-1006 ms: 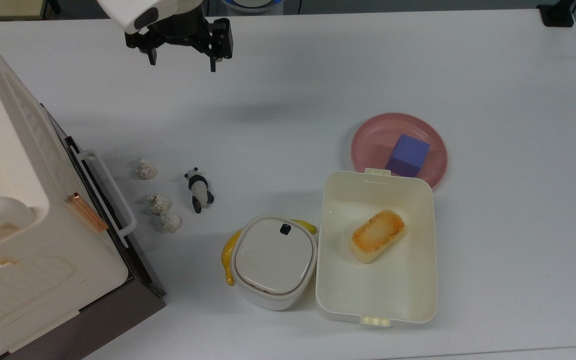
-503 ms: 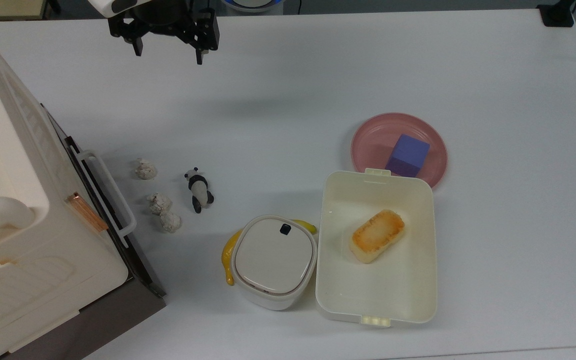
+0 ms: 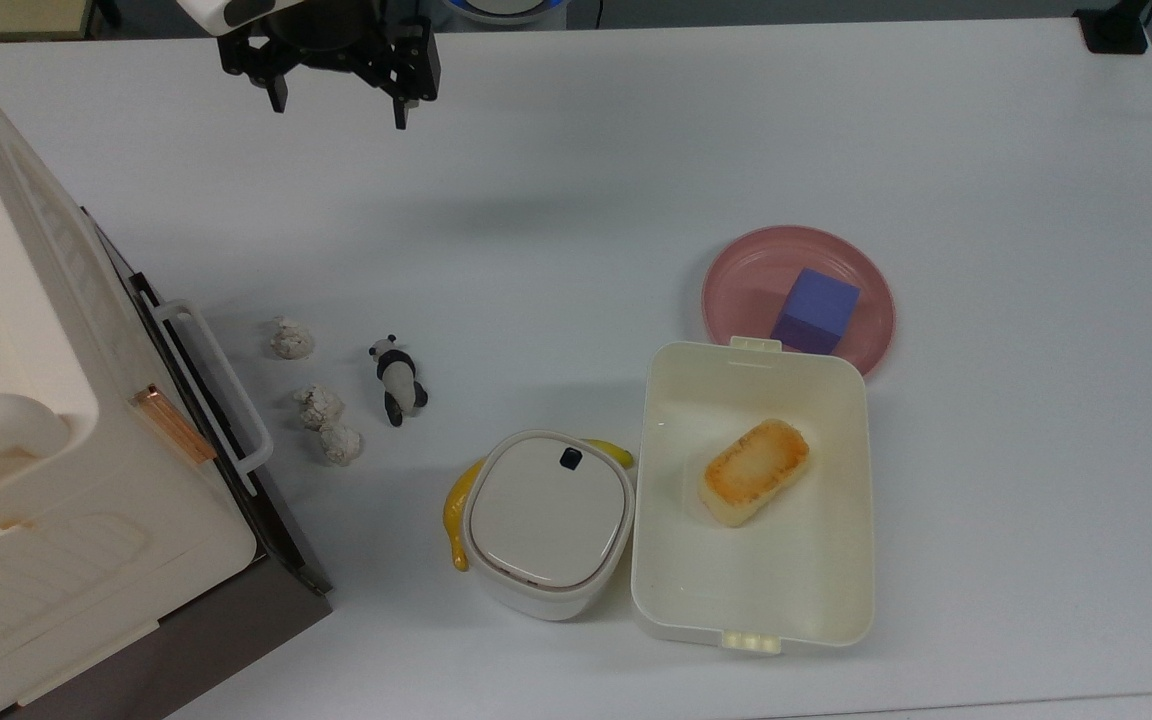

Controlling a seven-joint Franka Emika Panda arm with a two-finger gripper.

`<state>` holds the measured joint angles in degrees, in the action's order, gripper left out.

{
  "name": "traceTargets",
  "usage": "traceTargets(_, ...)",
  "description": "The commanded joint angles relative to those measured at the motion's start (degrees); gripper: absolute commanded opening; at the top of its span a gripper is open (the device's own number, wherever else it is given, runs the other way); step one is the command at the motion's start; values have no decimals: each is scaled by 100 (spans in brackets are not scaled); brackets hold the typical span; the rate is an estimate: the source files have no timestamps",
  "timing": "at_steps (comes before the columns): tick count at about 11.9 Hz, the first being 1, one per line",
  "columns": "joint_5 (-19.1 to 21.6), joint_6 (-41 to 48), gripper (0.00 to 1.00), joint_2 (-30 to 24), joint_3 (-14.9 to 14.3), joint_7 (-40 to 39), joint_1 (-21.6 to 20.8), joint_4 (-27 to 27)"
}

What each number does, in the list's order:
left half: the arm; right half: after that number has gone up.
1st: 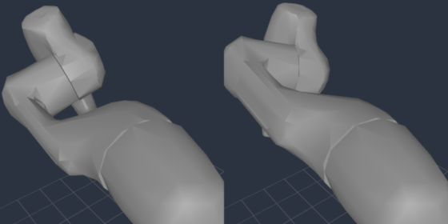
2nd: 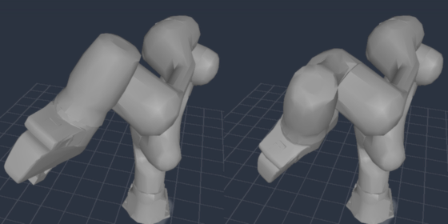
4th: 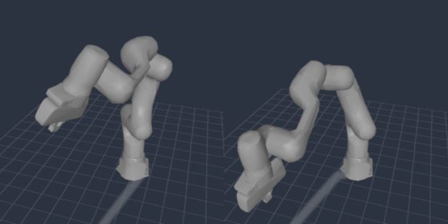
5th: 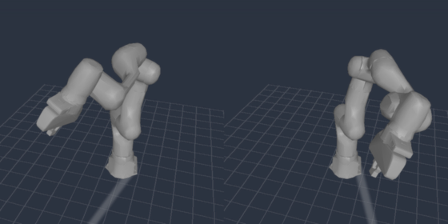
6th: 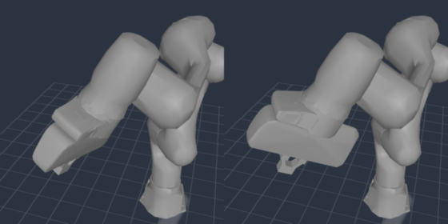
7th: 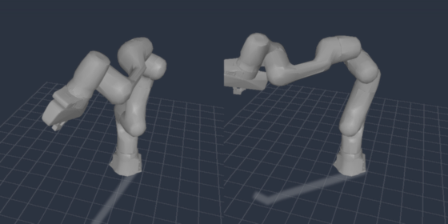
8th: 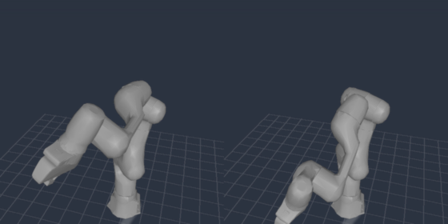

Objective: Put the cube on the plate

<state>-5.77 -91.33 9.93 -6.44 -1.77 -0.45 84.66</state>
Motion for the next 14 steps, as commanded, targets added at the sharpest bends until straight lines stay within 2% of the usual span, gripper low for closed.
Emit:
traceTargets(1, 102, 98, 100, -158, -32, -87, -43, 121)
traceTargets(14, 111, 186, 100, -176, -32, -96, -34, 121)
